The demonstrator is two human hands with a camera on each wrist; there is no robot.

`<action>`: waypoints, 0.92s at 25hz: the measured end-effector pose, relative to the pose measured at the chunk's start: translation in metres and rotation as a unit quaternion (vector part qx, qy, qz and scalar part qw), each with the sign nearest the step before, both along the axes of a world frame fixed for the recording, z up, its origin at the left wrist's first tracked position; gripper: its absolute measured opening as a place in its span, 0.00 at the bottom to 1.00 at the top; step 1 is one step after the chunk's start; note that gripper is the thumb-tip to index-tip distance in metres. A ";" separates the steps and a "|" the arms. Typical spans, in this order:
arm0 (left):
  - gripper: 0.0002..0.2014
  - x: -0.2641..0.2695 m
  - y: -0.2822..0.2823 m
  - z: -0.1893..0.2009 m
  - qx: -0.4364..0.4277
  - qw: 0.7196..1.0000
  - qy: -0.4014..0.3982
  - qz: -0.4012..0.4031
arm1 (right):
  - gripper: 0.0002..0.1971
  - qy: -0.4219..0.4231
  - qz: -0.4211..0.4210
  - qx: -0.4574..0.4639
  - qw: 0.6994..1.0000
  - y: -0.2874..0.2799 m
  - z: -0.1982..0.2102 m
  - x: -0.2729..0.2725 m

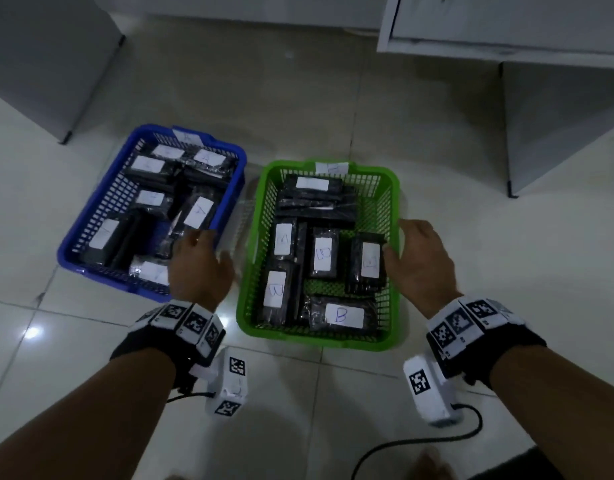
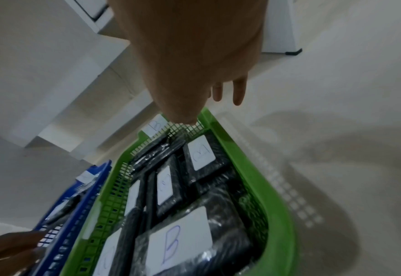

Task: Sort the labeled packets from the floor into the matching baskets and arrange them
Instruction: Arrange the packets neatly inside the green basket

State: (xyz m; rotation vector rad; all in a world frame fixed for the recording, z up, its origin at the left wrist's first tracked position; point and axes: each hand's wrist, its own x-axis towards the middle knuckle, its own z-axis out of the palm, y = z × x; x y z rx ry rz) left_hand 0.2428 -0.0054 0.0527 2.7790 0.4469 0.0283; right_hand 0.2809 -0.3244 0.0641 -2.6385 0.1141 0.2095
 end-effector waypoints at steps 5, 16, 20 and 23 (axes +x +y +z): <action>0.11 -0.009 0.047 -0.021 -0.004 0.994 0.105 0.042 | 0.26 0.080 -0.144 0.042 0.985 0.016 -0.028 -0.017; 0.12 -0.008 0.050 -0.038 -0.050 0.995 0.022 -0.079 | 0.13 0.019 -0.222 0.075 0.972 0.051 -0.047 -0.016; 0.15 -0.006 0.053 -0.039 -0.057 0.994 0.021 -0.092 | 0.14 0.022 -0.235 0.067 0.970 0.049 -0.049 -0.017; 0.16 -0.005 0.052 -0.037 -0.057 0.995 0.027 -0.083 | 0.15 0.031 -0.240 0.062 0.968 0.052 -0.046 -0.015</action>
